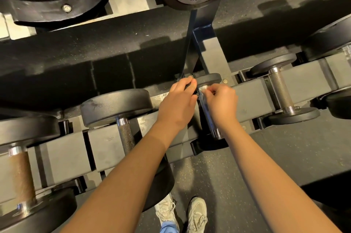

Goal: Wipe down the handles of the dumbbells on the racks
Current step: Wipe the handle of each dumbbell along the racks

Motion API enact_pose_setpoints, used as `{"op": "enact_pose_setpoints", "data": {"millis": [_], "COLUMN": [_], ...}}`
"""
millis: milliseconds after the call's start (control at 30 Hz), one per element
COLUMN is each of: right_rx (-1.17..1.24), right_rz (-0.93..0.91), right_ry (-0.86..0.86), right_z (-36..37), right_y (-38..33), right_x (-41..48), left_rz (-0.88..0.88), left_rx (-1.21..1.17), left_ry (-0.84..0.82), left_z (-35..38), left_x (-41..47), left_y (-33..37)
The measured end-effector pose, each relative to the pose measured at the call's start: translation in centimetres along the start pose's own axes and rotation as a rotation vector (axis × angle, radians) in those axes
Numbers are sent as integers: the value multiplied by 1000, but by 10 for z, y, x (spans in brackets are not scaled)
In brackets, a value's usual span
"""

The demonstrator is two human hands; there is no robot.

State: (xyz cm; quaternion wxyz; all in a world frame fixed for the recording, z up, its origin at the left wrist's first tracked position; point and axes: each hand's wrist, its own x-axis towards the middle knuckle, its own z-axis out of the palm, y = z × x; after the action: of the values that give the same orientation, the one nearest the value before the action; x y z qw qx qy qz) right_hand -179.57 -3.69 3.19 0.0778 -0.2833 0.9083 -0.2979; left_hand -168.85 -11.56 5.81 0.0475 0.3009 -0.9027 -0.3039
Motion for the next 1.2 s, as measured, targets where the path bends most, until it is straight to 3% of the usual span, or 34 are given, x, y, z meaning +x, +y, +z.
{"op": "enact_pose_setpoints", "data": {"millis": [233, 367, 500, 567, 667, 700, 900, 1067, 1200], "right_rx": [51, -212, -96, 69, 313, 354, 448, 190, 165], "right_rz": [63, 108, 122, 136, 175, 172, 165, 41, 119], "right_ry": [-156, -309, -212, -165, -198, -210, -275, -252, -246], "right_z": [-25, -45, -51, -50, -52, -53, -52, -44, -24], "right_y": [19, 32, 36, 37, 35, 34, 36, 55, 65], "right_x": [-34, -64, -69, -67, -60, -57, -48, -62, -79], "left_rz": [8, -24, 36, -19, -286, -334, -382, -419, -436], "left_rx": [9, -7, 0, -180, -721, -782, -824, -562, -424], "left_ry": [48, 39, 140, 58, -104, -119, -42, 186, 235], "left_z": [6, 7, 11, 23, 38, 42, 49, 43, 53], "left_x": [-1, -3, -20, -33, -36, -33, -22, -10, 7], "left_y": [1, 9, 18, 21, 28, 30, 40, 32, 27]}}
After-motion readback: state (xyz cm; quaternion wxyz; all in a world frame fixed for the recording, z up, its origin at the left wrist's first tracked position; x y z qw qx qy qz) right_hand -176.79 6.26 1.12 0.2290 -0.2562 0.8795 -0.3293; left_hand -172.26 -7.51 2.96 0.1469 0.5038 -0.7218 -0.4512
